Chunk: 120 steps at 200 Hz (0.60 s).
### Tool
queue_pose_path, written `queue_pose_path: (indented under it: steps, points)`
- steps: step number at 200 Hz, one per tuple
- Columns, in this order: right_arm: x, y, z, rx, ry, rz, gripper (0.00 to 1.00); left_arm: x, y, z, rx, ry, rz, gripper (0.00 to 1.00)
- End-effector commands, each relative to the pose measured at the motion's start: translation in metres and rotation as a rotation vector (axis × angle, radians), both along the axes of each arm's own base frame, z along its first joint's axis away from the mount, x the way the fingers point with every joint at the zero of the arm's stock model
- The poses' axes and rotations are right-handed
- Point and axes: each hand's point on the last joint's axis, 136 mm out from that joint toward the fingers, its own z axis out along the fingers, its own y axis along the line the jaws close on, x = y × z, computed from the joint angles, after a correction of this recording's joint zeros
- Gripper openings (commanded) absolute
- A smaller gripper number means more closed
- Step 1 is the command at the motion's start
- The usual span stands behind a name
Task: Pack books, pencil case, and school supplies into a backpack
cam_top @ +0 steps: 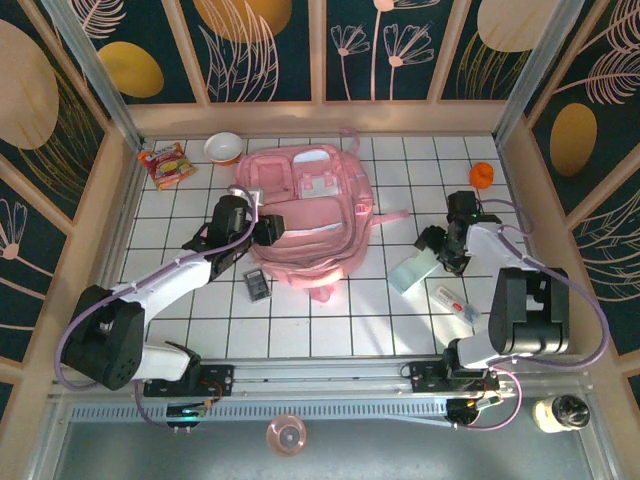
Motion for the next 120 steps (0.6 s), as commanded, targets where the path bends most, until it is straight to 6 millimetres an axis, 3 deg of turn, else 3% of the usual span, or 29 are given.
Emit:
queue_pose_path:
  steps: [1,36,106,120]
  points:
    - [0.013,0.015,-0.004,0.041,-0.010,0.011,0.85,0.001,-0.001,0.010,-0.003,-0.044,-0.003,0.46]
    - [0.017,0.029,-0.017,0.035,0.029,0.056,0.85,0.001,-0.003,0.011,-0.012,-0.036,-0.006,0.46]
    - [0.023,0.028,-0.045,0.012,0.086,0.073,0.77,0.003,-0.004,0.013,-0.019,-0.039,-0.003,0.46]
    - [0.023,0.020,-0.051,-0.049,0.108,0.073,0.73,0.002,-0.004,0.016,-0.011,-0.053,-0.017,0.46]
